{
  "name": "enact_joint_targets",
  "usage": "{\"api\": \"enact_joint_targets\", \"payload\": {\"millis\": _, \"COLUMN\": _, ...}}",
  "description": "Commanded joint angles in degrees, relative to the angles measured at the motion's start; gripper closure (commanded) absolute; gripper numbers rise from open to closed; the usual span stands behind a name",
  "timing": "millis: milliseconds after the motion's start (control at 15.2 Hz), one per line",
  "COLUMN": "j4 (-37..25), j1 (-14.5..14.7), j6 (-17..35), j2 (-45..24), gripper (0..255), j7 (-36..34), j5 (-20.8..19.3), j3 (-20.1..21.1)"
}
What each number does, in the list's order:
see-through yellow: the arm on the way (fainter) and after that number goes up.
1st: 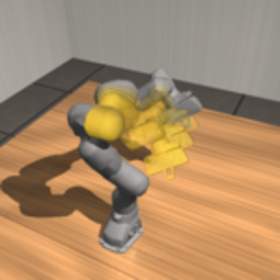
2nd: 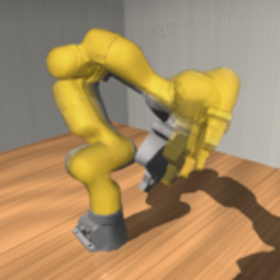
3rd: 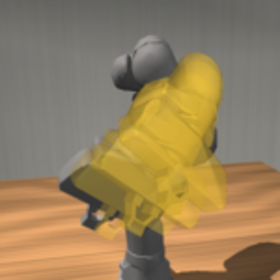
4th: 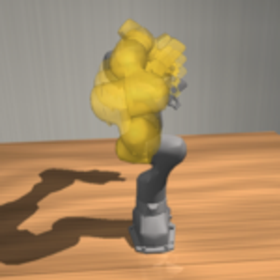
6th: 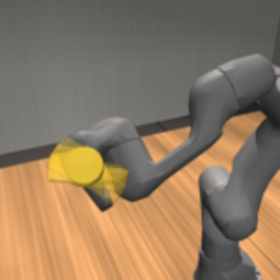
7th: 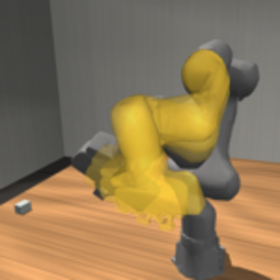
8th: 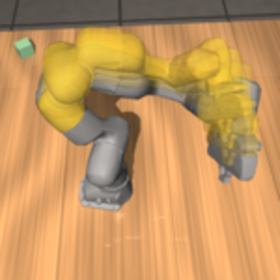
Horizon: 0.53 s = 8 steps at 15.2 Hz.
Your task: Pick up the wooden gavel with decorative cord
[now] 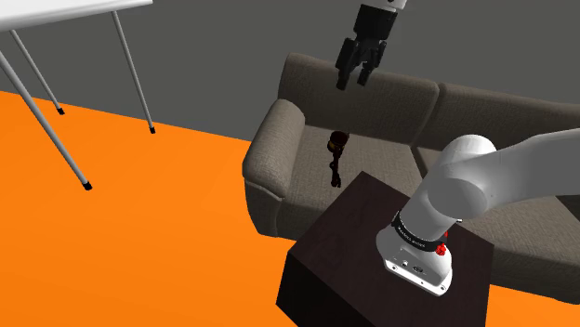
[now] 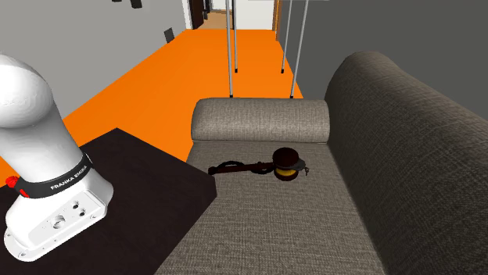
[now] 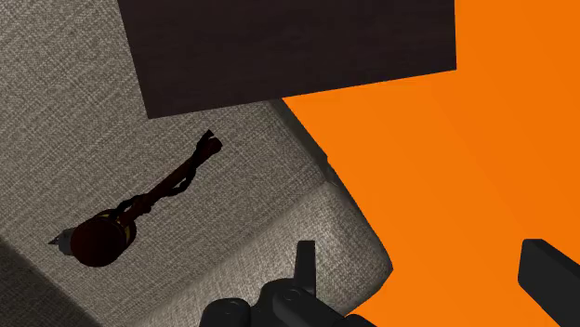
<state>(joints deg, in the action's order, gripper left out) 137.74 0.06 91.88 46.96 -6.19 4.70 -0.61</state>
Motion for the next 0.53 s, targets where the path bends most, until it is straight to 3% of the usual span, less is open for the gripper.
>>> {"api": "enact_joint_targets", "payload": {"millis": 0, "j4": 0.0, "j1": 0.0, "j6": 0.0, "j2": 0.0, "gripper": 0, "j7": 0.0, "j5": 0.0, "j3": 0.0}}
{"api": "enact_joint_targets", "payload": {"millis": 462, "j4": 9.0, "j1": -4.2, "j6": 14.4, "j2": -4.4, "gripper": 0, "j7": -4.0, "j5": -2.3, "j3": -0.1}}
